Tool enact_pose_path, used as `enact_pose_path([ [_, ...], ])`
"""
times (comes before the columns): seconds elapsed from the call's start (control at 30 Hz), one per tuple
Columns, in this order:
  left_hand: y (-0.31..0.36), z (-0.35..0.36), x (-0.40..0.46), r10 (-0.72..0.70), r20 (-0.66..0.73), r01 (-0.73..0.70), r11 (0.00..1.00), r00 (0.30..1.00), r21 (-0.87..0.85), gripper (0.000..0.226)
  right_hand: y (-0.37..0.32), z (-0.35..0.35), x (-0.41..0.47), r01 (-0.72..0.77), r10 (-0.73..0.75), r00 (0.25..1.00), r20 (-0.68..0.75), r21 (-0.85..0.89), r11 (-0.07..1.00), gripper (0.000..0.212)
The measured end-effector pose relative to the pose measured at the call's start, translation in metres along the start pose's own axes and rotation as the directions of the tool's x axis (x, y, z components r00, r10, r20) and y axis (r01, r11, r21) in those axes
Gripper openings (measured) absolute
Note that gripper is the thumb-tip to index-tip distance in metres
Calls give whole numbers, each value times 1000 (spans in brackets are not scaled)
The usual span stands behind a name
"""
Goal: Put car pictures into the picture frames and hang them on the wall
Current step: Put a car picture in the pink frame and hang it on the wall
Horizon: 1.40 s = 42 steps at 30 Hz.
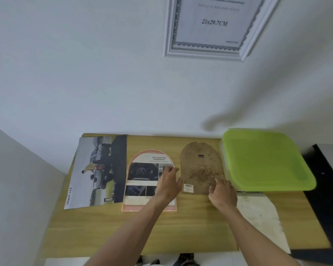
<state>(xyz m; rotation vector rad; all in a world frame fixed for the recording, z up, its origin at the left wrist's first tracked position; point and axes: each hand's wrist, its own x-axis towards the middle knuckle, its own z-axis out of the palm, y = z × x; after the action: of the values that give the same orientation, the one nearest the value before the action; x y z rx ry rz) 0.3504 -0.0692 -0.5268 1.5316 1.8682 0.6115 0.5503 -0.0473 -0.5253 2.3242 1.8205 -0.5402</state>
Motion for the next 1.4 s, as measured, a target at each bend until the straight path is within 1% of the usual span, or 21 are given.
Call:
enact_pose_path([
  [0.1, 23, 34, 5, -102, 102, 98, 994, 990, 44, 44, 17, -1, 8, 31, -31, 999, 23, 4, 1000, 51],
  [0.2, 37, 55, 11, -275, 83, 267, 959, 958, 90, 42, 22, 1, 13, 68, -69, 997, 31, 24, 997, 51],
  [0.23, 41, 59, 12, -327, 63, 322, 944, 943, 77, 41, 23, 3, 14, 71, -72, 997, 33, 35, 997, 51],
  [0.3, 46, 65, 18, -402, 25, 402, 916, 915, -1, 39, 25, 7, 16, 76, -80, 996, 48, 74, 994, 54],
  [0.37, 50, 63, 22, -463, 7, 461, 879, 886, -119, 41, 29, 11, 18, 69, -81, 994, 77, 141, 988, 58],
  [0.43, 51, 56, 26, -549, 17, 534, 805, 836, -261, 45, 34, 12, 20, 61, -85, 991, 101, 219, 974, 62],
  [0.5, 54, 46, 29, -596, 32, 567, 745, 802, -351, 47, 37, 10, 22, 39, -75, 991, 113, 290, 956, 65],
  [0.53, 55, 41, 31, -598, 29, 562, 733, 801, -384, 44, 38, 8, 21, 27, -68, 991, 112, 330, 944, 66],
  [0.6, 56, 32, 32, -580, 8, 534, 744, 814, -402, 38, 38, 5, 20, 8, -54, 994, 97, 420, 907, 66],
  [0.7, 49, 21, 30, -579, 4, 519, 726, 815, -451, 39, 35, -2, 22, -41, -17, 995, 97, 573, 818, 62],
  [0.77, 40, 9, 26, -597, -15, 513, 701, 802, -496, 42, 32, -6, 24, -109, 9, 989, 150, 680, 725, 60],
  [0.83, 31, -8, 20, -598, -22, 499, 688, 801, -527, 41, 30, -9, 25, -130, -6, 983, 182, 727, 674, 61],
  [0.97, -1, -47, 3, -575, -29, 461, 684, 818, -565, 41, 13, -13, 18, 54, -211, 970, 123, 734, 677, 48],
  [1.07, -35, -72, -8, -577, -62, 466, 713, 814, -524, 43, -13, -14, 1, 144, -323, 940, 105, 740, 657, 52],
  [1.13, -58, -85, -15, -584, -82, 485, 736, 808, -473, 46, -31, -10, -13, 196, -383, 918, 108, 714, 672, 55],
  [1.23, -91, -101, -26, -584, -85, 501, 755, 808, -423, 49, -55, 2, -29, 224, -415, 901, 128, 682, 696, 56],
  [1.4, -125, -109, -38, -568, -45, 512, 772, 822, -377, 50, -78, 25, -48, 226, -387, 912, 134, 623, 749, 56],
])
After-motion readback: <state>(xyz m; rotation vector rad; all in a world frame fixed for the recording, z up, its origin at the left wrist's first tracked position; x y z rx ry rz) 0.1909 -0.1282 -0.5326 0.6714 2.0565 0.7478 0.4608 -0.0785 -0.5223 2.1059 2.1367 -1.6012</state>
